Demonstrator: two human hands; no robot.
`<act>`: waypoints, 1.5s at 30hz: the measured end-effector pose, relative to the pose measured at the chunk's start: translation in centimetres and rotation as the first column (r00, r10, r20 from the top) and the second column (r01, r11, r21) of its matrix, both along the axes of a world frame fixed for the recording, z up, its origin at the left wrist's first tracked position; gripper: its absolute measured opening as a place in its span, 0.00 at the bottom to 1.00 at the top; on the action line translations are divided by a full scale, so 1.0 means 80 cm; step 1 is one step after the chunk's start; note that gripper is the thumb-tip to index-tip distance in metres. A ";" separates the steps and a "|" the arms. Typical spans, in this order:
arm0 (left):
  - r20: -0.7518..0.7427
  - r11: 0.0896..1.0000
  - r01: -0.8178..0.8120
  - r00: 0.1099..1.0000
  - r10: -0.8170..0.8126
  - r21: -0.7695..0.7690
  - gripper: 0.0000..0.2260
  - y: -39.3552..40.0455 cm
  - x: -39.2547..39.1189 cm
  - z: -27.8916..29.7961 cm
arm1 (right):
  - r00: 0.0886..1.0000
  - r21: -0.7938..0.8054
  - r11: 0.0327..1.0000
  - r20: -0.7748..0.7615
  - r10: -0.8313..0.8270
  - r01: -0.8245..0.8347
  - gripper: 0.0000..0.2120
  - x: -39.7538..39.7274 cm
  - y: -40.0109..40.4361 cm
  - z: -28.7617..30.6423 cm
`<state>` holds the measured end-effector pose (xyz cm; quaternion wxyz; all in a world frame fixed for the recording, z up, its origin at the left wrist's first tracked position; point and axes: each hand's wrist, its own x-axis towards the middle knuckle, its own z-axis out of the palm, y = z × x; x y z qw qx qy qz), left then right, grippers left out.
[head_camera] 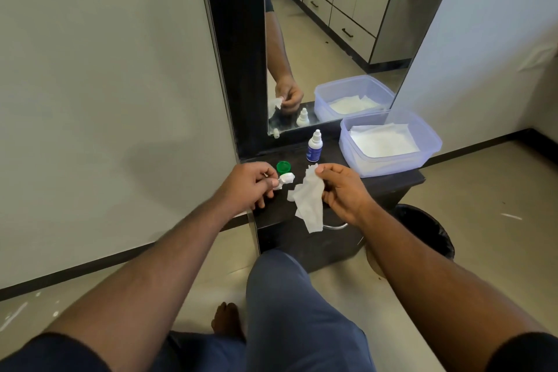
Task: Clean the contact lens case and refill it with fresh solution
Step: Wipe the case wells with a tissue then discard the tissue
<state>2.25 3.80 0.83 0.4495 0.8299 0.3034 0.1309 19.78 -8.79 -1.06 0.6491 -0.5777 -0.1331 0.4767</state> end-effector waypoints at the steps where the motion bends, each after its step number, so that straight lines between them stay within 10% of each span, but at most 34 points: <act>1: -0.006 0.968 0.081 0.997 -0.082 0.238 0.04 0.005 -0.002 -0.006 | 0.999 0.024 1.000 -0.049 -0.017 0.018 0.04 0.002 -0.002 -0.002; 5: -0.118 0.540 0.345 0.905 -0.410 0.768 0.09 0.023 -0.015 -0.031 | 0.986 0.077 0.993 -0.149 -0.075 0.087 0.04 0.007 -0.005 -0.010; 13: -0.256 0.365 0.511 0.789 -0.559 0.778 0.11 0.058 -0.010 -0.033 | 0.984 0.074 0.992 -0.151 -0.089 0.101 0.04 0.010 0.000 -0.017; 17: -0.107 0.572 0.380 0.885 -0.452 0.727 0.13 0.057 -0.011 -0.029 | 0.985 0.082 0.992 -0.146 -0.088 0.100 0.04 0.012 0.001 -0.021; 21: -0.044 0.930 -0.163 0.981 0.187 0.329 0.12 0.014 0.013 -0.012 | 0.987 0.090 0.992 -0.140 -0.079 0.092 0.05 0.013 0.001 -0.023; 27: -0.477 0.931 -0.068 0.844 0.245 0.358 0.30 -0.016 0.049 0.001 | 0.987 0.111 0.990 -0.149 -0.066 0.083 0.05 0.013 0.000 -0.021; 45: -0.544 0.883 0.189 0.835 0.086 0.430 0.33 -0.033 0.053 0.025 | 0.998 0.084 0.996 -0.052 -0.024 0.028 0.04 0.009 -0.022 -0.003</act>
